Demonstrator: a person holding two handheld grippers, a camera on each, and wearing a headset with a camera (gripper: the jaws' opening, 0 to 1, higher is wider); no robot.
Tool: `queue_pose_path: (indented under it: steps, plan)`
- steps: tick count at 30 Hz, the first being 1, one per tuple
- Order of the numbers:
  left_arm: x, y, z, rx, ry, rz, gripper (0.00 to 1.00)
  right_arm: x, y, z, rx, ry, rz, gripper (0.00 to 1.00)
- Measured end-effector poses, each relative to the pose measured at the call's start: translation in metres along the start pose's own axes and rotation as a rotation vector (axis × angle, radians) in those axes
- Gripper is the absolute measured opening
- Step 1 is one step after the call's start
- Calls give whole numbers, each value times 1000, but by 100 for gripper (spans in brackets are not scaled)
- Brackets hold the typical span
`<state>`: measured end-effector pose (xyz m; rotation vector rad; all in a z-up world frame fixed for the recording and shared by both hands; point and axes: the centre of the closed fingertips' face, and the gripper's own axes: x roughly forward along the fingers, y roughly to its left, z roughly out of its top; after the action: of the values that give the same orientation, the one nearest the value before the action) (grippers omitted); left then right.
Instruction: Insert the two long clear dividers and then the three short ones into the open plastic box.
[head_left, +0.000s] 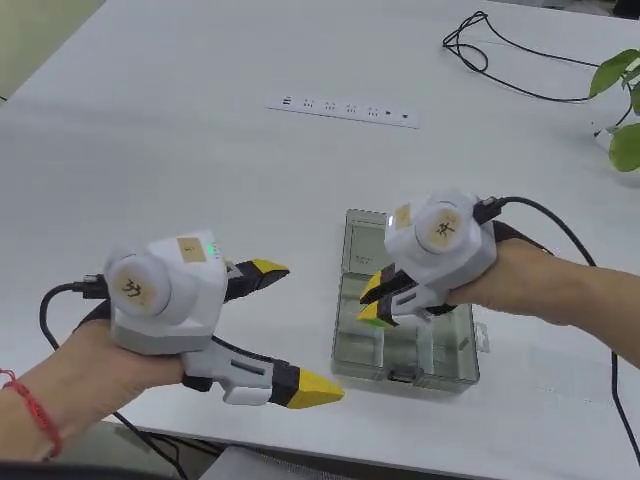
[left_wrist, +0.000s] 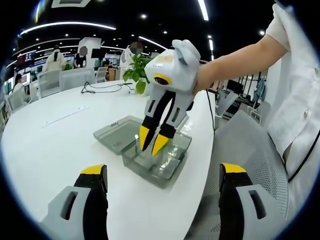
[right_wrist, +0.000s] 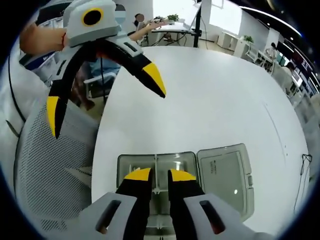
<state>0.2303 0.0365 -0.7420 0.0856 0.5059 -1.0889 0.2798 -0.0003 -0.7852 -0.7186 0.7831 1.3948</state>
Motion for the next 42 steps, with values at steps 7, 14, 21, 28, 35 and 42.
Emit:
queue_pose_path:
  steps: [7,14,21,28,35,42]
  plan:
    - [1,-2,0,7,8,-3,96,-33,-7,-1,50,-66,-36,22]
    - [3,-2,1,9,14,-2,98,-64,-9,-12,87,-106,-76,28]
    - [3,-2,2,16,12,-4,100,-85,-6,-47,120,-81,-95,33]
    - [3,-2,3,16,13,-3,100,-100,0,-89,157,-24,-107,38]
    - [3,-4,2,10,20,-12,100,-107,6,-131,175,48,-102,45]
    - [3,-3,2,12,24,-14,100,-103,13,-178,156,168,-78,46]
